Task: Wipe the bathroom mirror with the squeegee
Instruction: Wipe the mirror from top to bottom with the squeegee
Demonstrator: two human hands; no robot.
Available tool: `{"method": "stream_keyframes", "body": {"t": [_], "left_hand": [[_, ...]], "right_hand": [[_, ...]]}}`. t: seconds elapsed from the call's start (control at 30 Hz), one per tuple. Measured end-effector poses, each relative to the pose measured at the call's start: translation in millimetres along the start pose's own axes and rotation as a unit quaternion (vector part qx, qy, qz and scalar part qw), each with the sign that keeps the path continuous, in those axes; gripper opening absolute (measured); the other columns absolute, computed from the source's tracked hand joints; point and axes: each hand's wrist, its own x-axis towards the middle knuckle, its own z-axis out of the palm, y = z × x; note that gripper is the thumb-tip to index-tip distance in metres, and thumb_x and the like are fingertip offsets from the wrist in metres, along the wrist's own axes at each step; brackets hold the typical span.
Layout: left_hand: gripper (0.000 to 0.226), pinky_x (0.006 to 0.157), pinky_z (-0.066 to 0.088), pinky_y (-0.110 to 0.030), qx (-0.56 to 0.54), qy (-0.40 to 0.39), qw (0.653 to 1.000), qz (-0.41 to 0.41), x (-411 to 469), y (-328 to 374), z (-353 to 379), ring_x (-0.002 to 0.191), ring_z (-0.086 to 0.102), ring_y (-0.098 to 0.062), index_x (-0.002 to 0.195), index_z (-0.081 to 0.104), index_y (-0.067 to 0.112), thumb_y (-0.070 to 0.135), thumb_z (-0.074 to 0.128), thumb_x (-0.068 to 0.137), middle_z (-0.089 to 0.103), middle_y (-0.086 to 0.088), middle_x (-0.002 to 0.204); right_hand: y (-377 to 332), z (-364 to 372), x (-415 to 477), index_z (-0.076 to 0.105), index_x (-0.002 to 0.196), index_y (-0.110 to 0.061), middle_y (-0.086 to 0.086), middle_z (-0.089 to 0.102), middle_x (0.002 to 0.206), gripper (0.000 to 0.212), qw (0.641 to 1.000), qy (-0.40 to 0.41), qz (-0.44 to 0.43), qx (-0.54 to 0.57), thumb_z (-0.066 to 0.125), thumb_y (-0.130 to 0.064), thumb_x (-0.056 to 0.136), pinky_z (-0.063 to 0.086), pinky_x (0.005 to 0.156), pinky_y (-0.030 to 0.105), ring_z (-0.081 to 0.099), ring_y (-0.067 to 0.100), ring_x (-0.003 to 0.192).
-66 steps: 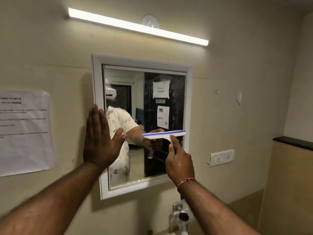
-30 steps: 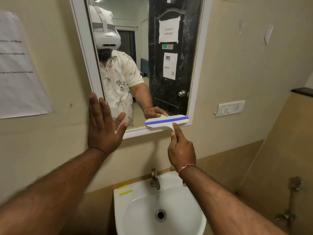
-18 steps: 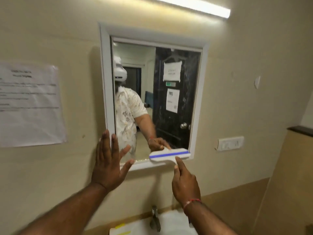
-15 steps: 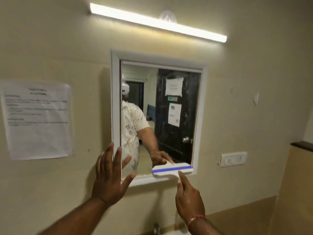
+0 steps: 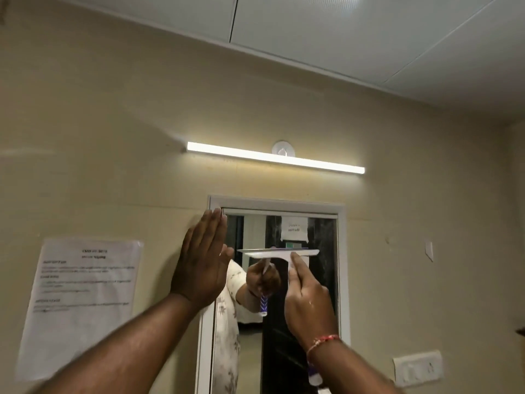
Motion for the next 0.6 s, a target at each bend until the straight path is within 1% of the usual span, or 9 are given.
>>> {"method": "stream_keyframes", "body": {"t": [0.03, 0.1, 0.17, 0.27, 0.3, 0.37, 0.43, 0.53, 0.6], "left_hand": [[0.069, 0.140, 0.015, -0.052, 0.007, -0.002, 1.000, 0.000, 15.7, -0.1, -0.3, 0.176, 0.000, -0.024, 0.180, 0.009, 0.017, 0.041, 0.027, 0.118, -0.001, -0.001, 0.189], [0.070, 0.141, 0.013, -0.052, 0.021, -0.014, 1.000, -0.006, 38.1, -0.1, -0.3, 0.175, -0.007, -0.023, 0.179, 0.004, 0.014, 0.043, 0.022, 0.119, -0.007, -0.004, 0.189], [0.072, 0.141, 0.015, -0.054, 0.039, -0.017, 0.999, -0.012, 48.5, 0.2, 2.3, 0.175, -0.011, -0.025, 0.179, 0.002, 0.011, 0.044, 0.024, 0.118, -0.011, -0.007, 0.188], [0.085, 0.141, 0.015, -0.055, 0.061, -0.017, 0.998, -0.011, 48.9, 2.0, 6.4, 0.175, -0.011, -0.030, 0.178, -0.002, 0.008, 0.056, 0.031, 0.116, -0.015, -0.011, 0.188], [0.090, 0.141, 0.017, -0.056, 0.073, -0.014, 0.997, -0.003, 47.6, 1.8, 7.6, 0.175, -0.008, -0.033, 0.177, -0.002, 0.005, 0.060, 0.032, 0.114, -0.013, -0.013, 0.187], [0.097, 0.140, 0.019, -0.057, 0.080, -0.011, 0.997, 0.007, 46.2, 1.0, 8.4, 0.175, -0.006, -0.034, 0.177, 0.000, 0.003, 0.066, 0.033, 0.112, -0.010, -0.015, 0.188], [0.099, 0.141, 0.016, -0.057, 0.068, -0.014, 0.998, 0.007, 46.1, 0.8, 6.8, 0.175, -0.007, -0.033, 0.177, -0.001, 0.004, 0.070, 0.031, 0.110, -0.011, -0.013, 0.188], [0.102, 0.142, 0.009, -0.054, 0.058, -0.028, 0.998, 0.004, 45.7, 1.4, 6.5, 0.175, -0.013, -0.031, 0.177, -0.007, 0.007, 0.073, 0.029, 0.109, -0.017, -0.011, 0.187], [0.103, 0.142, 0.006, -0.052, 0.059, -0.027, 0.998, 0.003, 46.0, 1.8, 6.9, 0.174, -0.015, -0.030, 0.177, -0.009, 0.007, 0.074, 0.030, 0.109, -0.019, -0.011, 0.187]], "right_hand": [[-11.2, 0.6, 12.0, 0.050, 0.156, -0.050, -0.007, 0.071, 0.073, 0.043, 1.000, 0.001, -0.011, 0.003, 0.042, -0.047, 0.114, 0.047, 0.056, 0.022, 0.065, 0.007, 0.063], [-27.7, 2.5, 31.4, 0.046, 0.158, -0.050, -0.007, 0.074, 0.080, 0.044, 1.000, 0.000, -0.021, 0.008, 0.041, -0.047, 0.114, 0.046, 0.056, 0.020, 0.068, 0.008, 0.065], [-38.9, 4.3, 46.1, 0.045, 0.159, -0.049, -0.010, 0.076, 0.091, 0.044, 1.000, -0.007, -0.020, 0.018, 0.041, -0.047, 0.115, 0.049, 0.057, 0.018, 0.071, 0.008, 0.069], [-47.0, 7.0, 61.0, 0.047, 0.160, -0.045, -0.005, 0.080, 0.105, 0.045, 1.000, -0.007, -0.017, 0.022, 0.041, -0.045, 0.115, 0.057, 0.067, 0.029, 0.070, 0.011, 0.075], [-47.5, 8.3, 64.4, 0.047, 0.160, -0.044, -0.003, 0.080, 0.107, 0.045, 1.000, -0.005, -0.018, 0.021, 0.042, -0.044, 0.115, 0.058, 0.067, 0.030, 0.069, 0.011, 0.074], [-46.5, 10.8, 69.2, 0.047, 0.159, -0.044, -0.003, 0.080, 0.099, 0.044, 1.000, 0.003, -0.021, 0.017, 0.042, -0.043, 0.115, 0.054, 0.058, 0.028, 0.066, 0.008, 0.066], [-46.8, 11.2, 71.3, 0.047, 0.160, -0.044, -0.004, 0.078, 0.091, 0.044, 0.999, 0.011, -0.027, 0.014, 0.042, -0.043, 0.115, 0.049, 0.052, 0.023, 0.063, 0.007, 0.060], [-47.2, 11.0, 71.7, 0.047, 0.160, -0.042, -0.011, 0.073, 0.087, 0.045, 0.999, 0.008, -0.030, 0.017, 0.043, -0.042, 0.116, 0.063, 0.060, 0.034, 0.071, 0.012, 0.066], [-46.5, 11.3, 71.7, 0.046, 0.161, -0.042, -0.014, 0.069, 0.081, 0.045, 0.999, 0.009, -0.035, 0.016, 0.043, -0.041, 0.116, 0.065, 0.062, 0.035, 0.073, 0.013, 0.067]]}}
